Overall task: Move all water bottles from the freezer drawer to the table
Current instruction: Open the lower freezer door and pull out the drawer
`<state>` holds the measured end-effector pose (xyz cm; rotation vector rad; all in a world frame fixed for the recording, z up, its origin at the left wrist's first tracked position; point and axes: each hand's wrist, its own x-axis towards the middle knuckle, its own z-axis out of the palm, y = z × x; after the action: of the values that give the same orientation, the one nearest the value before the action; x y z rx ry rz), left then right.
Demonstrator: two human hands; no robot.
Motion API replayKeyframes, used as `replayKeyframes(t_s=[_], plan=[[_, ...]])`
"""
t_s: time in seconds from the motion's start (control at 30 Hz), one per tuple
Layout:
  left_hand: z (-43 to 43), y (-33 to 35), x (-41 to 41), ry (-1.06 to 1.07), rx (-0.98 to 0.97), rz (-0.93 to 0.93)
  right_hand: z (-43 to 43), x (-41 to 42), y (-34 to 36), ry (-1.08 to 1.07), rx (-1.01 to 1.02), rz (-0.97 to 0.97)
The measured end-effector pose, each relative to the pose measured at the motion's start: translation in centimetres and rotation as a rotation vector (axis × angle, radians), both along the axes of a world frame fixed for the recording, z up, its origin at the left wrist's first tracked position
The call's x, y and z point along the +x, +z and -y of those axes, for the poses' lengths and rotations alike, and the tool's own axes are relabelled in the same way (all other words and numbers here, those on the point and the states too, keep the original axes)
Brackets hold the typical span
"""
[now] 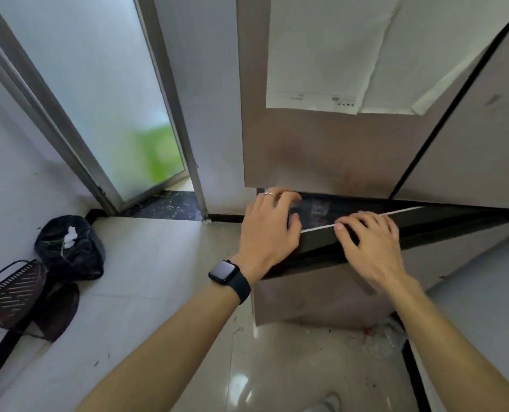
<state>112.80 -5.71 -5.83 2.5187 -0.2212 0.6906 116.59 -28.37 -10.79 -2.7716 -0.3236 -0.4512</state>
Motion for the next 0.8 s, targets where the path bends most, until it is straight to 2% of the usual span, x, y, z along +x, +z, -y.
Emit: replayKeyframes(t_s=[0.1, 0.2, 0.3, 0.4, 0.5, 0.57, 0.7, 0.8], plan=[[3.7, 1.7, 2.7, -0.216, 0.223, 0.087, 1.9, -2.0, 1.0, 0.062, -0.054, -0.076], [8.5, 2.4, 5.0, -0.388, 0.395, 0.141, 3.7, -5.2, 2.1, 0.084, 0.005, -0.161], [13.6, 2.4, 6.7, -0.514, 0.532, 0.211, 5.8, -8.0, 2.6, -0.008, 0.091, -0.167], [18.6, 2.4, 8.1, -0.612, 0.687, 0.265, 9.1, -10.1, 2.6, -0.205, 0.075, -0.217], [23.6, 2.6, 9.3, -0.636, 0.788, 0.249, 12.9, -11.7, 2.4, -0.317, 0.039, -0.342], [26.4, 2.7, 10.2, -0.598, 0.808, 0.210, 15.2, -12.4, 2.4, -0.359, 0.029, -0.360], [29.8, 2.5, 11.3, -0.440, 0.728, 0.111, 19.6, -13.5, 2.8, -0.424, 0.052, -0.393], [30.4, 1.5, 11.2, -0.418, 0.682, 0.092, 23.0, -14.4, 3.2, -0.414, 0.021, -0.414]])
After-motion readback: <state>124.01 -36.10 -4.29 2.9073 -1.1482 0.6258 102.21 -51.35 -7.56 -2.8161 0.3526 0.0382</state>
